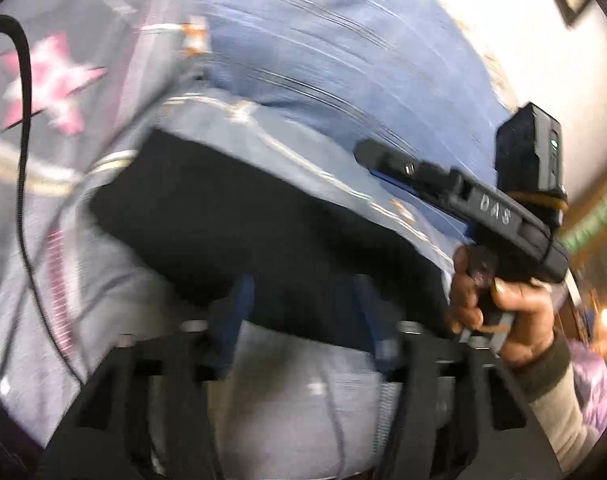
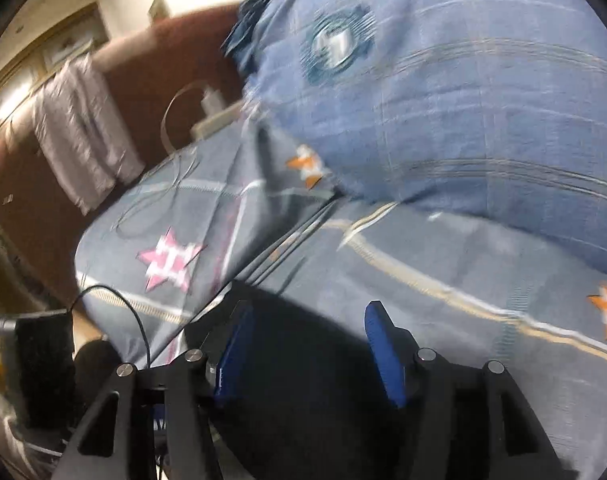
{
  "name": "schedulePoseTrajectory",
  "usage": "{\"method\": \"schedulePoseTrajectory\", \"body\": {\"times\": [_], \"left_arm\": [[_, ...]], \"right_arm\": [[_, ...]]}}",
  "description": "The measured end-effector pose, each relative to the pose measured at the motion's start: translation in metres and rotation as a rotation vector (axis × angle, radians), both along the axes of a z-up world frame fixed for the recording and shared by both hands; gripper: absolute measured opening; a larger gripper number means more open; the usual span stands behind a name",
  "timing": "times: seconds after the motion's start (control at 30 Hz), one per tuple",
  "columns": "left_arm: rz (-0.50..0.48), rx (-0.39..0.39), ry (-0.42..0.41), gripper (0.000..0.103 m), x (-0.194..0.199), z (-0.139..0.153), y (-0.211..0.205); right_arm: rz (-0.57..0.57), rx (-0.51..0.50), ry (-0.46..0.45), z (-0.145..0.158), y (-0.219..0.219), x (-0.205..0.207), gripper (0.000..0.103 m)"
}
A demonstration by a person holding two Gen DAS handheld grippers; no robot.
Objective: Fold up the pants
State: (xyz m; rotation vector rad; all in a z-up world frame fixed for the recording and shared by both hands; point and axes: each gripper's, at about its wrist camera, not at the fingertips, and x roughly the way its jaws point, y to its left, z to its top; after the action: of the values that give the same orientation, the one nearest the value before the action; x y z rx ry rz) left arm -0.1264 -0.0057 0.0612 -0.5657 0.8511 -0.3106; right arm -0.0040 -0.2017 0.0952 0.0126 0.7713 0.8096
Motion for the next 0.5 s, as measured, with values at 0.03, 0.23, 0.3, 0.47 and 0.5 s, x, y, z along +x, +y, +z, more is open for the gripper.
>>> {"method": "schedulePoseTrajectory", "body": {"times": [0.03, 0.23, 0.3, 0.47, 0.5], "left_arm": [[0.037, -0.010, 0.014, 0.073, -0.001, -0.004, 0.008], [0.106, 0.009, 0.174, 0.076, 0.008, -0.030, 0.018], [0.102, 0.022, 0.167, 0.081, 0.017, -0.033, 0.011], [0.136, -0.019, 0.111, 0.089, 0.035, -0.035, 0.011], [0.137, -0.023, 0.104, 0.089, 0.035, -0.038, 0.013]], "right_arm": [[0.029, -0.029, -0.002, -0.004, 0.014, 0.000, 0.056], [0.169, -0.163, 0.016, -0.029, 0.080, 0.015, 0.056], [0.191, -0.193, 0.028, -0.037, 0.093, 0.026, 0.057], [0.218, -0.286, 0.068, -0.067, 0.119, 0.047, 0.057], [0.224, -0.276, 0.078, -0.070, 0.120, 0.048, 0.056]]}}
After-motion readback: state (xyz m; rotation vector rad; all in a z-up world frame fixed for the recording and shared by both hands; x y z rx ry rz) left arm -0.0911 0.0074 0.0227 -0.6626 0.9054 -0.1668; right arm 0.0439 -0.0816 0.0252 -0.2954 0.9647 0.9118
